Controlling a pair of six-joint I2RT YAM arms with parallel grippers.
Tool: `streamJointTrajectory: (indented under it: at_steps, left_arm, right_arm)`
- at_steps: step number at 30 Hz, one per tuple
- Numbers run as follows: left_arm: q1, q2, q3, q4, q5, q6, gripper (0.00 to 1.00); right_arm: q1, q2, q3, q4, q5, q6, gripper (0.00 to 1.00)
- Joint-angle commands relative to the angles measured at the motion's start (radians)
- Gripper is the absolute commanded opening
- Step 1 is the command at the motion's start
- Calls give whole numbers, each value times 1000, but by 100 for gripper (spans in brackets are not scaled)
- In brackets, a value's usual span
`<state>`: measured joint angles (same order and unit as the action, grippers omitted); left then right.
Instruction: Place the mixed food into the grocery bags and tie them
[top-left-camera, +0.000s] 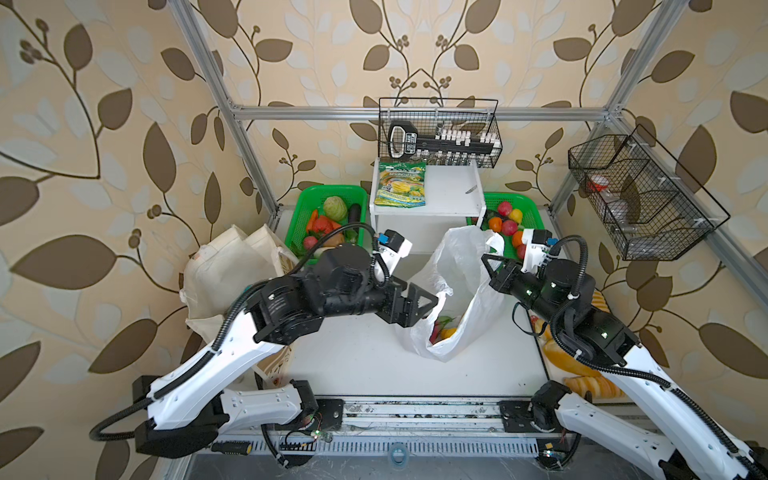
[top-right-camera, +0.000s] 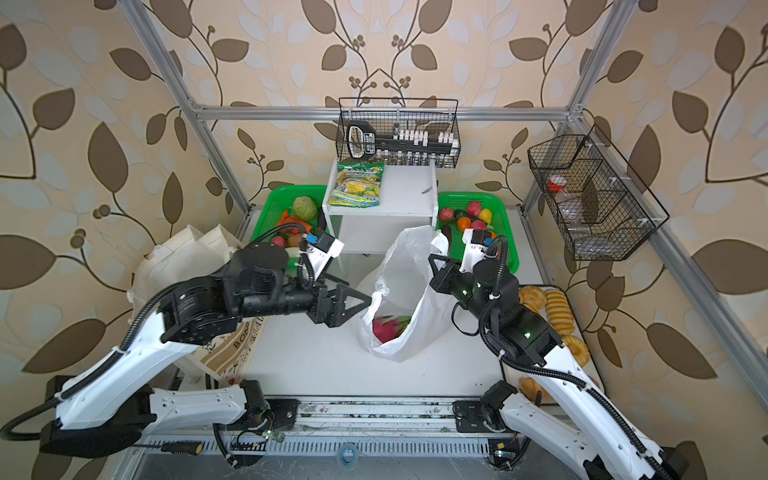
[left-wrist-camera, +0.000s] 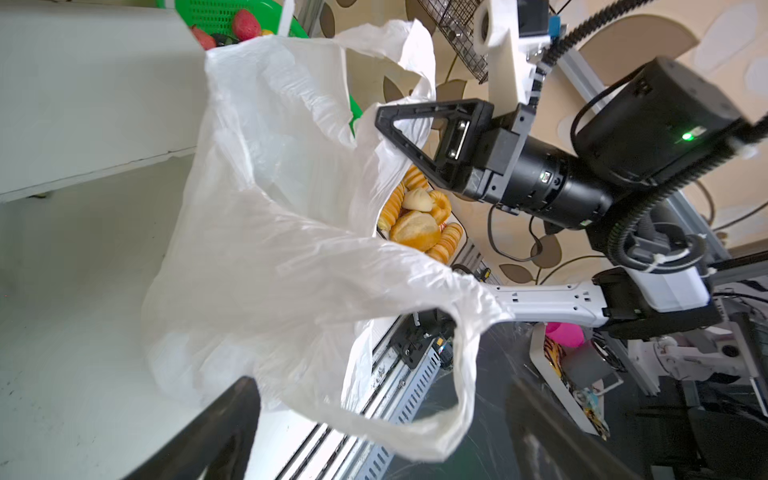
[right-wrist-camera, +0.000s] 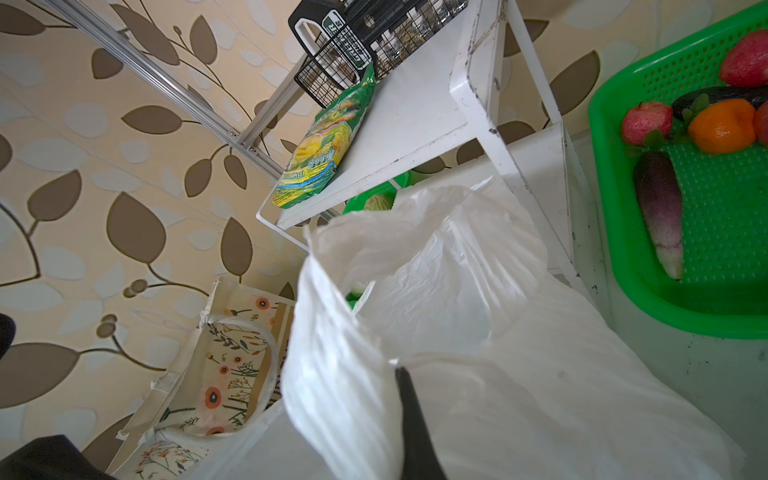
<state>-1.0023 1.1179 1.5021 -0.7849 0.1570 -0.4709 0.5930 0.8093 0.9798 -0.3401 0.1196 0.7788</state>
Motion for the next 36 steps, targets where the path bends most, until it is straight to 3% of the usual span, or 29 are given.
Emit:
streamJointTrajectory:
  at_steps: [1,5,7,9,11,12,19,23,25,28,32,36]
  left_arm:
    - [-39,13,26,93,-93,43,94]
    - [-48,64,44,66,-99,70,87]
    - [-51,74,45,68,-91,78,74]
    - [-52,68,43,71,-117,76,51]
    - [-53,49,53,48,-199,75,12]
    - [-51,36,57,38,-243,76,0]
    - [-51,-98,134,-43,-500,132,0]
    - [-49,-88,257,-186,-649,117,0]
    - [-48,-69,295,-223,-673,125,0]
    - [-43,-36,320,-252,-718,125,0]
    - [42,-17,295,-239,-660,107,0]
    - [258,-25,227,-202,-422,65,0]
  right_arm:
    - [-6,-7,13,25,-11,11,0]
    - [-8,-22,4,15,-3,13,0]
    - [-10,-30,0,9,-1,12,0]
    - [-14,-37,0,-1,-3,9,0]
    - [-18,-48,7,1,-37,-41,0]
    - [-22,-53,14,-4,-55,-67,0]
    - [-47,-98,123,-94,-335,-286,0]
    - [-45,-70,217,-188,-506,-315,0]
    - [-36,-53,236,-199,-530,-297,0]
    - [-6,-29,230,-194,-473,-281,0]
    - [36,19,189,-146,-466,-287,0]
    - [45,62,149,-82,-553,-296,4]
